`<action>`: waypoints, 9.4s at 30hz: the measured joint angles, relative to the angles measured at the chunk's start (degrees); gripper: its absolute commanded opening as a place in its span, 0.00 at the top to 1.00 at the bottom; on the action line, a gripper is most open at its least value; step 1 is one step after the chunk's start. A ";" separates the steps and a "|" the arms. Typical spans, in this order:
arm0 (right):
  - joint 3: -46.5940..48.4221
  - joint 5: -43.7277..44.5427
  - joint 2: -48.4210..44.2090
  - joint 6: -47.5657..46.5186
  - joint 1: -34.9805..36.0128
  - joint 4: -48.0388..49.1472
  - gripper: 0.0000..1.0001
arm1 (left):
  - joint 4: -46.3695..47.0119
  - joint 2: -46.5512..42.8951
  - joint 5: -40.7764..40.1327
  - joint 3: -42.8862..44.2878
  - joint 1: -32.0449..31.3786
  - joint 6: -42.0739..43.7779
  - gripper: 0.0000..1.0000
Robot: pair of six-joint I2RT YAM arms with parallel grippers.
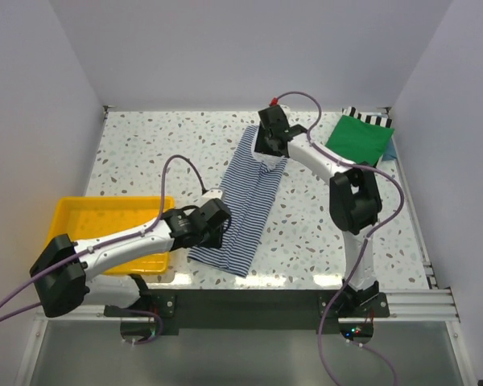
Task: Fold and stack the tank tops
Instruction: Fold the tank top
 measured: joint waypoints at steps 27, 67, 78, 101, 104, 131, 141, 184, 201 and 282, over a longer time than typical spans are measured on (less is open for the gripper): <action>-3.98 -0.92 5.29 2.43 1.25 3.61 0.91 | 12.98 9.60 9.25 -1.03 3.30 9.64 0.90; 23.26 -13.42 16.94 -5.66 -4.09 0.50 0.35 | 13.44 23.98 8.00 14.29 -0.09 8.09 0.76; -11.39 -11.69 -19.04 -3.17 -2.97 0.35 0.36 | 8.83 5.44 4.09 8.61 3.43 6.23 0.42; -71.23 -16.39 -54.71 14.56 11.02 3.85 0.37 | 15.50 3.06 17.25 -9.84 4.37 5.18 0.38; -73.24 -16.39 -55.25 16.74 12.17 4.35 0.37 | 16.68 3.41 17.55 -11.45 4.39 4.39 0.40; -81.22 -16.35 -62.07 29.70 13.66 12.37 0.48 | 23.21 -4.09 14.97 -18.53 5.49 -4.42 0.40; -82.42 -16.41 -61.07 31.30 14.34 15.41 0.53 | 33.29 -2.36 16.31 -21.88 7.63 -7.32 0.46; -63.21 1.07 -58.90 31.87 43.50 -12.98 0.96 | 5.07 -10.88 13.51 -14.47 -6.99 -9.03 1.00; -47.17 6.08 -45.86 18.97 26.67 -10.71 0.99 | 8.52 0.68 10.86 2.10 12.13 -1.31 1.00; -23.30 1.68 -5.03 -11.52 6.88 11.76 0.34 | 28.33 9.46 9.25 0.13 29.49 -4.44 0.74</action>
